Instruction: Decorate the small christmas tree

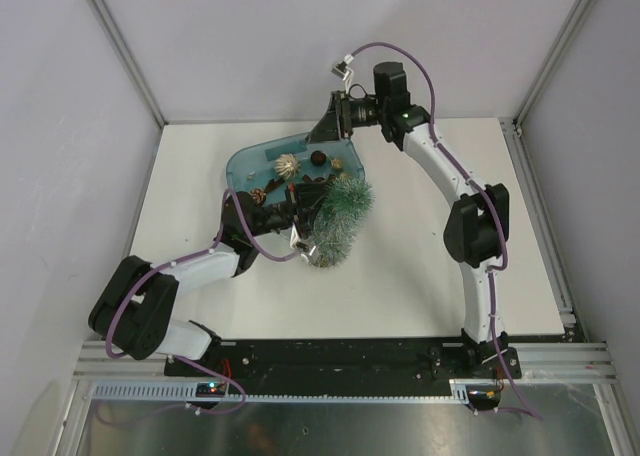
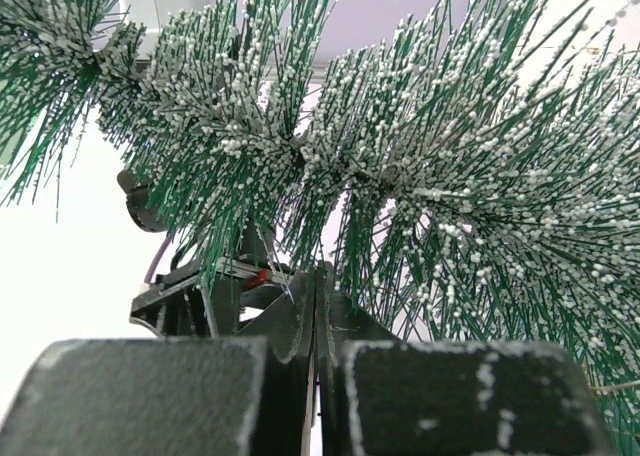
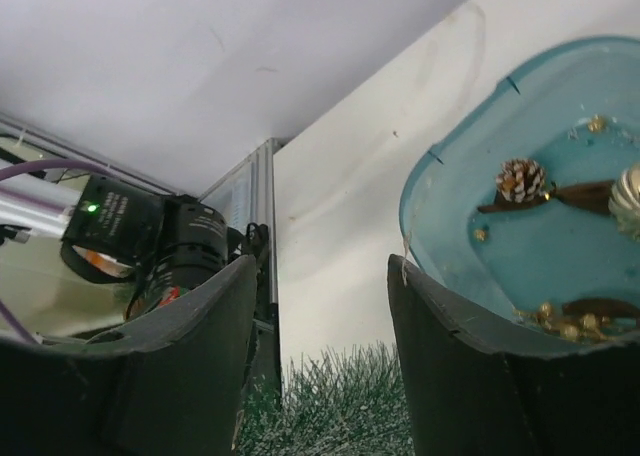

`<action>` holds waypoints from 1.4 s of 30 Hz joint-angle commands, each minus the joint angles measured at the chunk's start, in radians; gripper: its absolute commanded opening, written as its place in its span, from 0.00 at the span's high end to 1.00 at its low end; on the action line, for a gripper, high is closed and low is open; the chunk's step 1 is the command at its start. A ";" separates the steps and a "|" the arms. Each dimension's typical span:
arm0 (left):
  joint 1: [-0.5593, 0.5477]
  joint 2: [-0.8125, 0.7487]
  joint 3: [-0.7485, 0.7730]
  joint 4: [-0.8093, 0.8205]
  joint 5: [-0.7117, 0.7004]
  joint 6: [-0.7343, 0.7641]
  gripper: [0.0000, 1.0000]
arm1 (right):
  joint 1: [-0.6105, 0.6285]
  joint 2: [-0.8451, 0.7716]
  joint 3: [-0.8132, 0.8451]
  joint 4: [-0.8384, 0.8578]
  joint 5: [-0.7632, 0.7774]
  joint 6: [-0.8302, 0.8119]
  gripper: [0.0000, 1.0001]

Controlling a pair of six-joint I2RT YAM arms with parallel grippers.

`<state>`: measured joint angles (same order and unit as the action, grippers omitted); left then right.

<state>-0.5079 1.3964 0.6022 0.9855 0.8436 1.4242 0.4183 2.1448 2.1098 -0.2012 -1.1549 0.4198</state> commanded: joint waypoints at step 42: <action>0.005 -0.032 -0.027 0.044 0.032 0.052 1.00 | -0.044 0.107 0.107 0.337 0.161 0.334 0.65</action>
<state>-0.5079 1.3884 0.5842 0.9863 0.8501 1.4422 0.3775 2.2429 2.1536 0.1032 -0.9699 0.7517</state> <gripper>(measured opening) 0.005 0.355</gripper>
